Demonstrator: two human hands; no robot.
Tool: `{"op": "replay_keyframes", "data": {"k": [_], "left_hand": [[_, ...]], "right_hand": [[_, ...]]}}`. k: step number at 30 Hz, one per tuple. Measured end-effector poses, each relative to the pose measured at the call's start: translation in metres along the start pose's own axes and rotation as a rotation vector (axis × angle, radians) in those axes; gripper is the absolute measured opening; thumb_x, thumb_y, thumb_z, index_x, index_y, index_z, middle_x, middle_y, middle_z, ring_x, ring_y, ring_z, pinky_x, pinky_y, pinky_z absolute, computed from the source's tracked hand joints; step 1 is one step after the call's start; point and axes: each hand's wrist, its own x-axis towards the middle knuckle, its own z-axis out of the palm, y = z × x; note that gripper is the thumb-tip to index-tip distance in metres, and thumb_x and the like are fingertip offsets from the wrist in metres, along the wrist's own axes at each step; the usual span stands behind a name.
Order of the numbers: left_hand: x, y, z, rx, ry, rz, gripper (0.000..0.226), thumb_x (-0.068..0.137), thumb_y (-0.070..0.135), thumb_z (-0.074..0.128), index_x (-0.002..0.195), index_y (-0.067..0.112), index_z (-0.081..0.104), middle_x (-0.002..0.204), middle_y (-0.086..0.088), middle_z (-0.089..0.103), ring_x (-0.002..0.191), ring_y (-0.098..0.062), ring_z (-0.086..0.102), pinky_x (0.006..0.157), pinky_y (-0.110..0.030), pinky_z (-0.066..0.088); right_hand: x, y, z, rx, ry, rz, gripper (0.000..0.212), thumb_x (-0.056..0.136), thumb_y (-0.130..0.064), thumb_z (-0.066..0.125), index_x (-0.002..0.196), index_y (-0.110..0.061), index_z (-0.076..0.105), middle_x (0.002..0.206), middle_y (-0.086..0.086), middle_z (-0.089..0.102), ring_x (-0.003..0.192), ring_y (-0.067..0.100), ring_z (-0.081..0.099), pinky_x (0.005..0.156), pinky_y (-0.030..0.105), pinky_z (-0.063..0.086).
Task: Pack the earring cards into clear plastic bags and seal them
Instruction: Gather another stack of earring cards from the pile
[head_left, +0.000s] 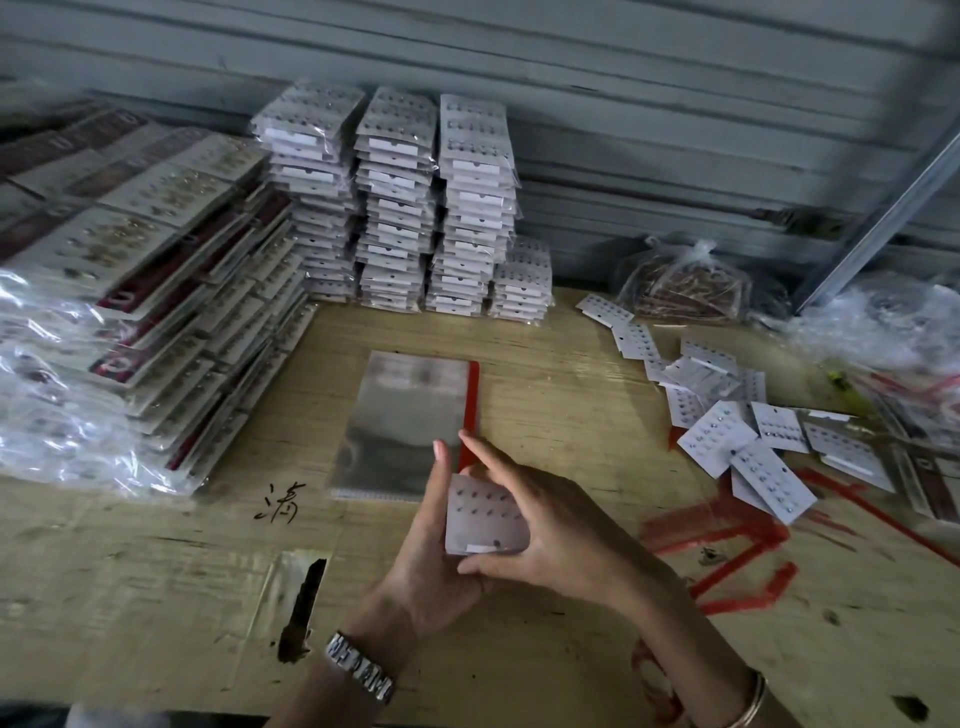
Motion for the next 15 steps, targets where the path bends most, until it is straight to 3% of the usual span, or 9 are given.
{"op": "replay_keyframes", "data": {"k": [4, 7, 9, 12, 15], "left_hand": [[-0.001, 0.001, 0.004, 0.000, -0.021, 0.004, 0.066, 0.067, 0.060, 0.082, 0.108, 0.009, 0.075, 0.108, -0.018, 0.072, 0.103, -0.030, 0.070, 0.081, -0.039, 0.059], [-0.005, 0.000, 0.004, -0.036, -0.062, -0.025, 0.064, 0.076, 0.054, 0.078, 0.117, 0.006, 0.071, 0.116, -0.022, 0.069, 0.110, -0.035, 0.067, 0.083, -0.043, 0.058], [-0.007, 0.000, 0.003, -0.067, -0.088, -0.040, 0.067, 0.083, 0.054, 0.072, 0.125, 0.002, 0.065, 0.125, -0.027, 0.064, 0.115, -0.038, 0.063, 0.090, -0.048, 0.056], [-0.010, 0.000, 0.003, -0.094, -0.096, -0.068, 0.079, 0.084, 0.058, 0.067, 0.133, -0.005, 0.056, 0.130, -0.032, 0.055, 0.111, -0.039, 0.061, 0.098, -0.054, 0.049], [-0.010, 0.000, 0.002, -0.145, -0.102, -0.065, 0.084, 0.074, 0.058, 0.077, 0.132, 0.000, 0.057, 0.131, -0.031, 0.054, 0.109, -0.039, 0.061, 0.101, -0.056, 0.046]], "right_hand": [[-0.001, 0.004, 0.004, -0.059, 0.009, -0.030, 0.109, 0.075, -0.067, 0.068, 0.142, -0.061, -0.018, 0.150, -0.016, 0.038, 0.131, -0.002, 0.036, 0.105, 0.011, 0.029], [-0.004, 0.006, 0.001, -0.040, -0.005, -0.050, 0.108, 0.073, -0.072, 0.067, 0.145, -0.058, -0.012, 0.149, -0.022, 0.035, 0.132, -0.006, 0.034, 0.103, 0.010, 0.028], [-0.006, 0.014, -0.004, 0.053, 0.004, -0.049, 0.096, 0.078, -0.072, 0.060, 0.151, -0.051, 0.002, 0.150, -0.029, 0.032, 0.135, -0.008, 0.032, 0.107, 0.016, 0.030], [-0.011, 0.039, -0.015, 0.066, 0.280, 0.034, 0.065, 0.094, -0.057, 0.048, 0.150, -0.028, 0.033, 0.148, -0.011, 0.044, 0.135, -0.001, 0.040, 0.111, 0.023, 0.037], [-0.017, 0.089, -0.034, -0.361, 0.565, 0.214, 0.062, 0.090, -0.036, 0.062, 0.141, -0.004, 0.046, 0.143, 0.011, 0.049, 0.135, 0.023, 0.043, 0.116, 0.033, 0.032]]}}
